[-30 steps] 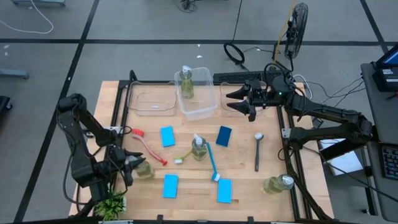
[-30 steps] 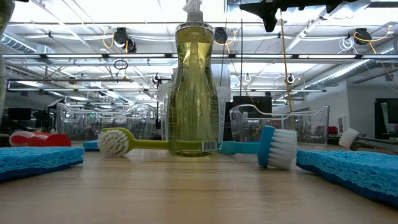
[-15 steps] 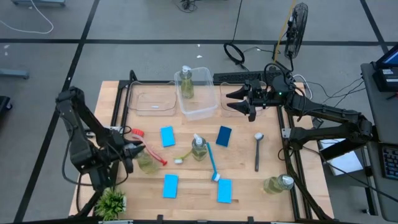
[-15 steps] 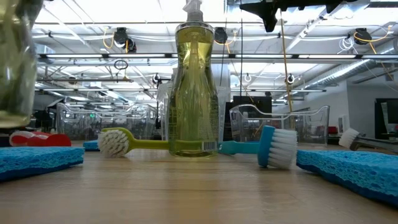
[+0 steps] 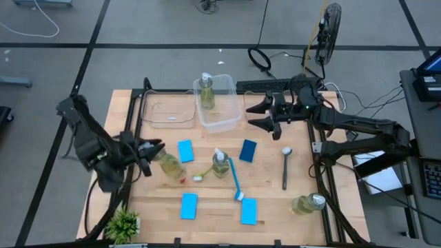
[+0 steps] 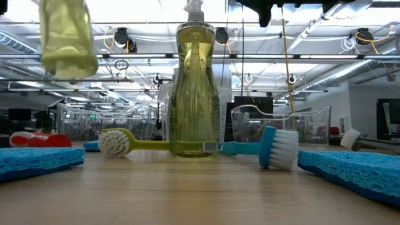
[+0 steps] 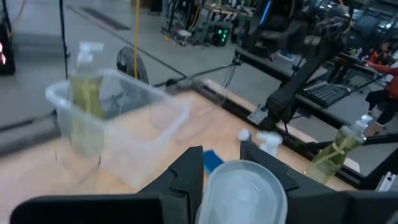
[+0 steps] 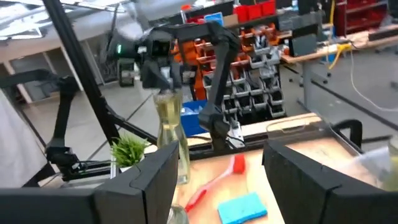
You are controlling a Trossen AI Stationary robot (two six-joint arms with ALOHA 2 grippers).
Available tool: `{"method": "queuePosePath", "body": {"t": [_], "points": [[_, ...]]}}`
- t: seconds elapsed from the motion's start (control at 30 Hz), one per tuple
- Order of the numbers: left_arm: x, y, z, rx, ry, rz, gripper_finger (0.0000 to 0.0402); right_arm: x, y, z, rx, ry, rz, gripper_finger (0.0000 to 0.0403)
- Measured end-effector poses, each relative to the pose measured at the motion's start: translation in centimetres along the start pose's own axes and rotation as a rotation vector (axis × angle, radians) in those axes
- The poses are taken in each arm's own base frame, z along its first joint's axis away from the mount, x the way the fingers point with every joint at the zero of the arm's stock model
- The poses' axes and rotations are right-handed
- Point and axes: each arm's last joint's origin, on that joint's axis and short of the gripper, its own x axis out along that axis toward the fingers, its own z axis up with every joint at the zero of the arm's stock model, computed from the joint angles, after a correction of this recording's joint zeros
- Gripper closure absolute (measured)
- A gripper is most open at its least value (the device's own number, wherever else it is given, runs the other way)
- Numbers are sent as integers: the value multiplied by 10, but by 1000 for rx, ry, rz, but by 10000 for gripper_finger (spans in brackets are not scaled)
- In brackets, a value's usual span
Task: Pick & Place Kitchen Sink Supplies
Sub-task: Put the green soap dispenser into the transparent white bin
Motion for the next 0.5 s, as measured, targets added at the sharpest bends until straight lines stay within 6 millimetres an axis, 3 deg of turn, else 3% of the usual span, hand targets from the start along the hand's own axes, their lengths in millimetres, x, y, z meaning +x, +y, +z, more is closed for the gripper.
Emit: {"method": "queuePosePath", "body": {"t": [0.27,0.5], "points": [[11,-12,57,86,-99,10,304,12,-1,-1,-45,-49,28,169],[27,-11,79,103,-177,70,304,23,-7,-8,-65,-49,27,138]]}}
